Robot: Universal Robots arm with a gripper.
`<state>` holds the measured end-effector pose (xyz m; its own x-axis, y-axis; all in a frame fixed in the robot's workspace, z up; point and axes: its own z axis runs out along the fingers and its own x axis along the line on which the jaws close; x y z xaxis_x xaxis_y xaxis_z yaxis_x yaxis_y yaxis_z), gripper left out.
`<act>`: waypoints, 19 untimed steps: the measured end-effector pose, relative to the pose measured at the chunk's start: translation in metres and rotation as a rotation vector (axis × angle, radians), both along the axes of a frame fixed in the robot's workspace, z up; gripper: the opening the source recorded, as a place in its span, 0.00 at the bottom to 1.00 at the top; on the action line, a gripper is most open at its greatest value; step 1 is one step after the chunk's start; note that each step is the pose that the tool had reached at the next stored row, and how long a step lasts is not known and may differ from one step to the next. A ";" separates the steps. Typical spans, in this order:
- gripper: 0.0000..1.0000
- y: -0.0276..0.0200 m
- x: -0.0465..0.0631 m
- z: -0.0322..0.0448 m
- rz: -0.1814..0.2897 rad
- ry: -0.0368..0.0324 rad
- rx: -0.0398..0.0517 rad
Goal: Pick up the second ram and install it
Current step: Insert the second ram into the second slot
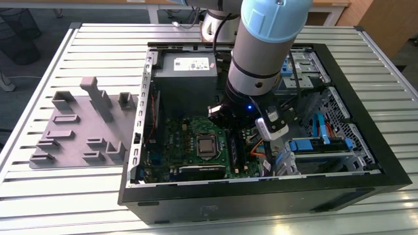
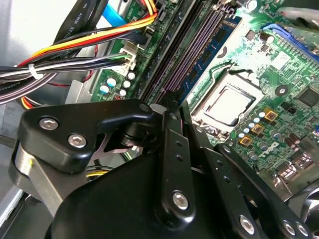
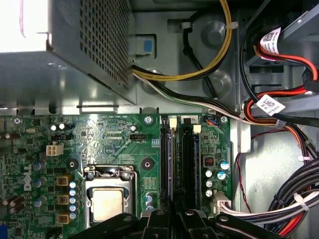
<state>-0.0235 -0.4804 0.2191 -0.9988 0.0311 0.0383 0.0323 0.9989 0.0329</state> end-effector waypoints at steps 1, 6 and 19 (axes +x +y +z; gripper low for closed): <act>0.14 0.0000 0.000 -0.0005 0.000 -0.0001 0.0003; 0.14 0.0000 0.004 -0.0024 0.013 0.0030 0.0001; 0.14 -0.0011 0.004 -0.0058 0.027 0.0055 0.0001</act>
<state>-0.0197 -0.4815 0.2134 -0.9990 0.0039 0.0438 0.0053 0.9994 0.0329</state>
